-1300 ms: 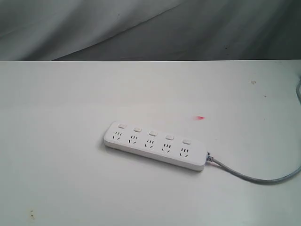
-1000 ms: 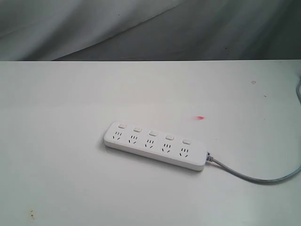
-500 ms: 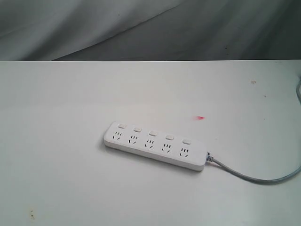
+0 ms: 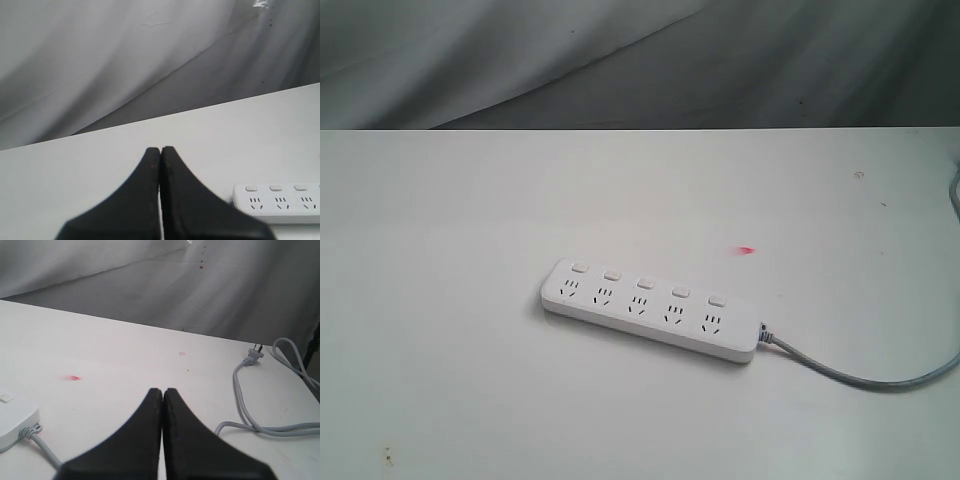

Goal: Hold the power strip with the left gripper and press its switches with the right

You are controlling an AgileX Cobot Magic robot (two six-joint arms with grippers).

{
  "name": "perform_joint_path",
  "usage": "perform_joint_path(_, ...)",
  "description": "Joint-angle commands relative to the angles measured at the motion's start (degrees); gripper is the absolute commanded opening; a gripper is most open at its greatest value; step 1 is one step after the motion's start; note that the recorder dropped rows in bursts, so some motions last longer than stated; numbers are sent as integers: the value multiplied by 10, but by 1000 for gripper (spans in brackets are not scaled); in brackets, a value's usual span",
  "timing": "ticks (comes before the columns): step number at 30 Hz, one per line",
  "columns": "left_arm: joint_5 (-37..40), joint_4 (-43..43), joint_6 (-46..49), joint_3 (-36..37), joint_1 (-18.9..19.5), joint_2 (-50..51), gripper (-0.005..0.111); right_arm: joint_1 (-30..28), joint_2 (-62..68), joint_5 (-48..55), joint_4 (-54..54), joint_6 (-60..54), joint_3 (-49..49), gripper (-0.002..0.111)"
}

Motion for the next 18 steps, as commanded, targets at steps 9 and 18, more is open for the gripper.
perform_joint_path(9, 23, -4, -2, -4, 1, 3, 0, -4, -3, 2, -5, 0, 2, 0)
perform_joint_path(18, 62, -16, -3, -4, 1, 3, 0, -4, -3, 2, -5, 0, 2, 0)
